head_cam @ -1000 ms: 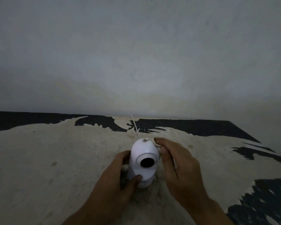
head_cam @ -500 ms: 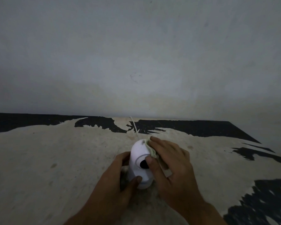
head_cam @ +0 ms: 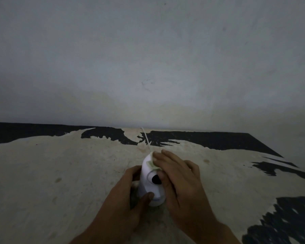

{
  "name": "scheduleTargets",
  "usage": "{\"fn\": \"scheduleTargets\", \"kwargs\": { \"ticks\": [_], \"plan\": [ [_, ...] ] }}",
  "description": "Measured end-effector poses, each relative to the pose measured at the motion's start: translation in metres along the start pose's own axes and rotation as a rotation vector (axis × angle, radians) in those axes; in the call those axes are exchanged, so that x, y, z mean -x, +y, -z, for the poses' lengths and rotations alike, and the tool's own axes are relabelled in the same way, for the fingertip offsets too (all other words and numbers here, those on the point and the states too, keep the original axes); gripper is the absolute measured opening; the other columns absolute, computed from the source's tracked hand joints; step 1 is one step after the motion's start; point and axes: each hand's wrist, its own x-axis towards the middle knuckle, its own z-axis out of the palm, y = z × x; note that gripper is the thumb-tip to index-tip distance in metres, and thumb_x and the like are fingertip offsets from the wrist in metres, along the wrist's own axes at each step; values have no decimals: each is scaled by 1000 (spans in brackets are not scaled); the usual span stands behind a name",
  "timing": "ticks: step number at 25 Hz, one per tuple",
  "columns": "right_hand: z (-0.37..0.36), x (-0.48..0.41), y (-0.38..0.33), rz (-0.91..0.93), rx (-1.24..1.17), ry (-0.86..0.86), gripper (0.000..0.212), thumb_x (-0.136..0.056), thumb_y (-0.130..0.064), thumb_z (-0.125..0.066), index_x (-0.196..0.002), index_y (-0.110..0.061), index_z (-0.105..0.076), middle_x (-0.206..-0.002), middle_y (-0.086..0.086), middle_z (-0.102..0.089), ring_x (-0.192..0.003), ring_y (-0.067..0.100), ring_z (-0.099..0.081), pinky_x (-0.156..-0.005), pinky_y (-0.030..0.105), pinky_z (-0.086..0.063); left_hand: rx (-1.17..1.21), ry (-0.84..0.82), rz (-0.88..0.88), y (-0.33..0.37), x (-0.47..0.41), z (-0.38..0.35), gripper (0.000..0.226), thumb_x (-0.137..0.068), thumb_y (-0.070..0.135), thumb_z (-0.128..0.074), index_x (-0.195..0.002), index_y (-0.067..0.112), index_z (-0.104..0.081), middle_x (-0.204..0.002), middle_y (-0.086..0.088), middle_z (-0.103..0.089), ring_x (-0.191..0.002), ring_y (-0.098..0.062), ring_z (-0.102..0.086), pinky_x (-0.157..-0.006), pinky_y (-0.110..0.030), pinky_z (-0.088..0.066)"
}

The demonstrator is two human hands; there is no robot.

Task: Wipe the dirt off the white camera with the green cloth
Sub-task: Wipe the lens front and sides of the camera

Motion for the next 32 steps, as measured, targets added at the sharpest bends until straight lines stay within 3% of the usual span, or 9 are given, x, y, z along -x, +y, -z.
{"fn": "scheduleTargets", "kwargs": {
  "ticks": [2,4,8,11,16,22,26,29,32],
  "plan": [
    [6,-3,-4,101,7,-73,30,-97,-27,-44,-124,-20,-53,-134,-7,-54,-129,9,-45,-102,39,-34,-60,-29,70,2,-3,-1,63,-80,34,-61,-133,29,-25,-121,14,-45,-119,-9,-45,-95,-17,-35],
    [12,-5,-1,146,23,-76,31,-98,-30,-40,-122,-18,-54,-131,-3,-57,-128,9,-46,-102,38,-34,-67,-46,82,2,-4,-2,65,-79,39,-61,-131,32,-23,-122,16,-43,-116,-8,-45,-93,-15,-37],
    [12,1,15,-105,24,41,47,-101,-39,-30,-117,-10,-63,-116,4,-69,-107,7,-57,-93,26,-41,30,-50,-21,2,3,3,59,-73,44,-64,-118,48,-26,-109,42,-35,-94,22,-41,-74,0,-34],
    [6,6,17,-263,9,69,62,-99,-50,-23,-114,-8,-65,-103,7,-72,-93,5,-55,-85,24,-44,33,-43,-52,1,3,4,56,-72,49,-62,-112,56,-23,-112,43,-35,-97,22,-40,-77,-3,-35],
    [8,2,7,-60,-21,62,41,-100,-37,-33,-124,-13,-56,-121,-1,-61,-116,6,-50,-101,23,-38,41,-42,-4,2,0,1,59,-72,45,-64,-111,54,-20,-106,41,-32,-92,14,-42,-75,-4,-31],
    [11,0,7,-53,85,78,36,-97,-30,-40,-117,-11,-63,-113,2,-68,-105,12,-56,-92,30,-37,45,-60,-7,3,1,3,55,-72,45,-65,-100,62,-22,-101,45,-33,-86,22,-41,-67,-1,-34],
    [11,0,14,-313,-41,34,35,-96,-37,-38,-117,-22,-61,-106,-7,-69,-93,12,-60,-82,24,-45,38,-59,-38,6,3,6,55,-73,43,-65,-103,61,-22,-105,45,-34,-90,28,-39,-69,2,-36],
    [8,-4,9,-422,-202,60,38,-94,-43,-35,-113,-25,-62,-98,-12,-69,-87,3,-61,-73,25,-52,27,-58,-29,4,3,5,55,-73,45,-64,-103,62,-21,-105,45,-33,-90,22,-41,-72,-3,-35],
    [9,-12,-6,-312,-212,34,34,-95,-37,-40,-117,-22,-62,-113,-9,-66,-107,4,-57,-91,32,-49,35,-17,6,4,-1,1,60,-70,47,-65,-113,57,-23,-104,42,-36,-88,16,-44,-77,-6,-36]
  ]
}}
